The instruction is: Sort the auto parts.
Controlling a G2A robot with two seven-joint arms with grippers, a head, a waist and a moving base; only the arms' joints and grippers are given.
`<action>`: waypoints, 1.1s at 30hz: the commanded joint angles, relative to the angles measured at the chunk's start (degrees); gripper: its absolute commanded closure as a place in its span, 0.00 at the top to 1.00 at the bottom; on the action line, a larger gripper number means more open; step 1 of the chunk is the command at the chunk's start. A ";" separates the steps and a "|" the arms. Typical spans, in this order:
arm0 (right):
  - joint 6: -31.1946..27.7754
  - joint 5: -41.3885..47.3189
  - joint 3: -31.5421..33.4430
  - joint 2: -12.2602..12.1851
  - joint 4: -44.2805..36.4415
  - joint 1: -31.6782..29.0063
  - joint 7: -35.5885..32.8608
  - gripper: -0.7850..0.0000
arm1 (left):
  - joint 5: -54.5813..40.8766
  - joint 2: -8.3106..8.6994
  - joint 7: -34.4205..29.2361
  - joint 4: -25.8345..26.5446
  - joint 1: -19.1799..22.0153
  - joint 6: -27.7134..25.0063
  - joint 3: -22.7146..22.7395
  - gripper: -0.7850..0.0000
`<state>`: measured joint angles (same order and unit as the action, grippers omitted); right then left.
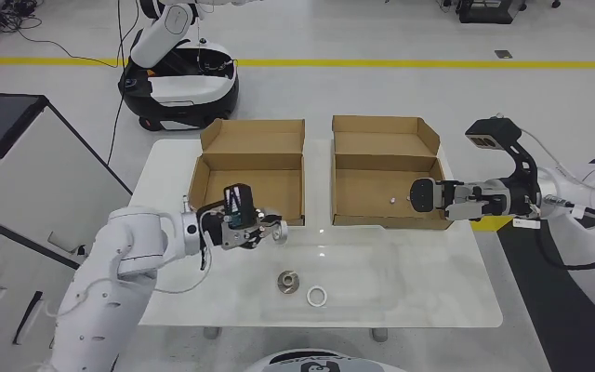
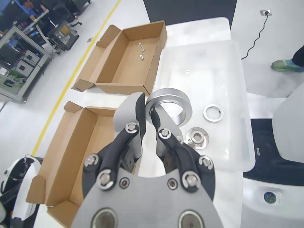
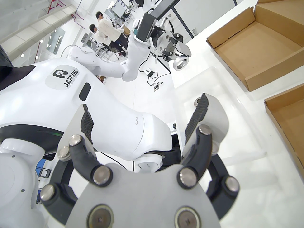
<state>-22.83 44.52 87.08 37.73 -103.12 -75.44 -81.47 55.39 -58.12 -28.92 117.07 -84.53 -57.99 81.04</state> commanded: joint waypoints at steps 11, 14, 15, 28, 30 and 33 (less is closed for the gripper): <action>0.00 0.00 0.00 0.00 0.00 0.00 0.00 1.00 | 13.63 9.73 40.16 -5.10 2.72 -0.01 -4.66 0.00; 0.00 0.00 0.00 0.00 0.00 0.00 0.00 1.00 | 20.91 12.38 53.68 -7.37 3.13 -0.01 -5.52 0.00; 0.00 0.00 0.00 0.00 0.00 0.00 0.00 1.00 | 23.55 13.18 57.76 -8.30 3.25 -0.01 -5.82 0.00; 0.00 0.00 0.00 0.00 0.00 0.00 0.00 1.00 | 33.60 17.08 75.25 -11.55 4.66 0.02 -6.63 0.00; 0.00 0.00 0.00 0.00 0.00 0.00 0.00 1.00 | 33.60 17.08 75.25 -11.55 4.66 0.02 -6.63 0.00; 0.00 0.00 0.00 0.00 0.00 0.00 0.00 1.00 | 33.60 17.08 75.25 -11.55 4.66 0.02 -6.63 0.00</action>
